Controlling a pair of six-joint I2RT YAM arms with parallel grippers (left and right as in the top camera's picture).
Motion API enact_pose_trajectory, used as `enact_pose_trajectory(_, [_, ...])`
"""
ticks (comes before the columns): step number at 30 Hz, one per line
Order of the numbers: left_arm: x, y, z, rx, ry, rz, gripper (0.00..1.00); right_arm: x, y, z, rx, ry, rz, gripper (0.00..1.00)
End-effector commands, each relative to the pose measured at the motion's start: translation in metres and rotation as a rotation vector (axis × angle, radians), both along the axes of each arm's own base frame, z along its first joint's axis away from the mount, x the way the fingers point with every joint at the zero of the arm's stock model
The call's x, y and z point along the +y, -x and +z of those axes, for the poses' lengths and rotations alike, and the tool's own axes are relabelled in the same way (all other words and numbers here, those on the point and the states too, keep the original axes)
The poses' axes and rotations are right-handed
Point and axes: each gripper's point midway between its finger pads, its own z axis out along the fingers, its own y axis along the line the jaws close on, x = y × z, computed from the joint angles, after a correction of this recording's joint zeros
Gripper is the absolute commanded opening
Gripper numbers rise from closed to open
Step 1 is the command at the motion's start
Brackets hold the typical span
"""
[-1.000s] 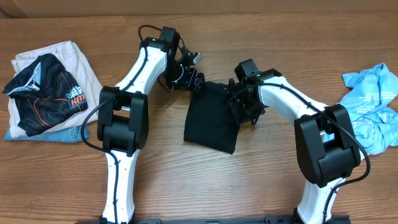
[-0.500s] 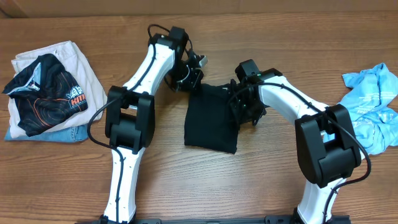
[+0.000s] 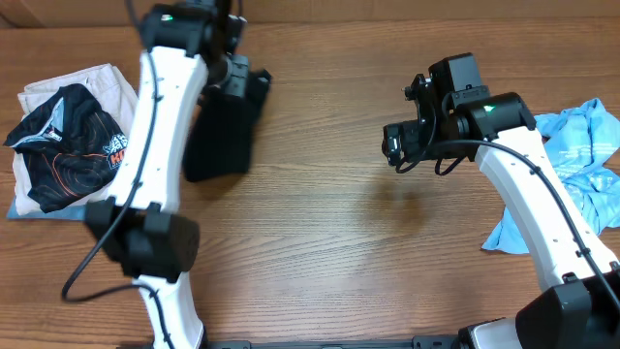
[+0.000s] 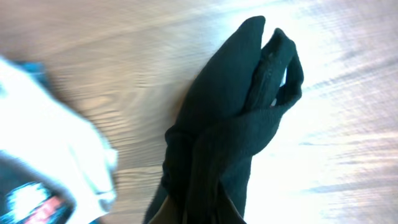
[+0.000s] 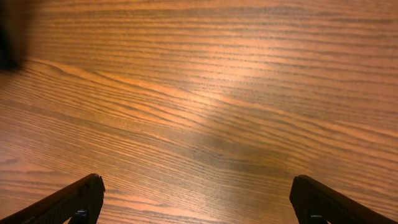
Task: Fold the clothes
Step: 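Lift the folded black shirt with the left gripper onto the left clothes pile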
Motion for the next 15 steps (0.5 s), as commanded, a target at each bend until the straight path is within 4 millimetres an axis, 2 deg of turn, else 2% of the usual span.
enact_pose_trajectory(1, [0.049, 0.004, 0.049, -0.129, -0.078, 0.134, 0.04, -0.001, -0.001, 0.002, -0.002, 0.002, 0.0, 1.0])
enact_pose_trajectory(5, [0.088, 0.009, 0.058, -0.146, -0.079, 0.229, 0.04, -0.001, 0.001, 0.001, 0.008, 0.005, 0.0, 1.0])
enact_pose_trajectory(6, [0.108, 0.01, 0.058, -0.146, -0.075, 0.287, 0.04, -0.002, 0.003, 0.0, 0.016, 0.007, 0.0, 1.0])
enact_pose_trajectory(12, [0.175, 0.016, 0.061, -0.169, -0.075, 0.453, 0.04, -0.003, 0.008, -0.002, 0.036, 0.011, 0.0, 1.0])
enact_pose_trajectory(15, [0.219, 0.02, 0.064, -0.202, -0.079, 0.549, 0.04, -0.003, 0.008, -0.002, 0.036, 0.011, 0.0, 1.0])
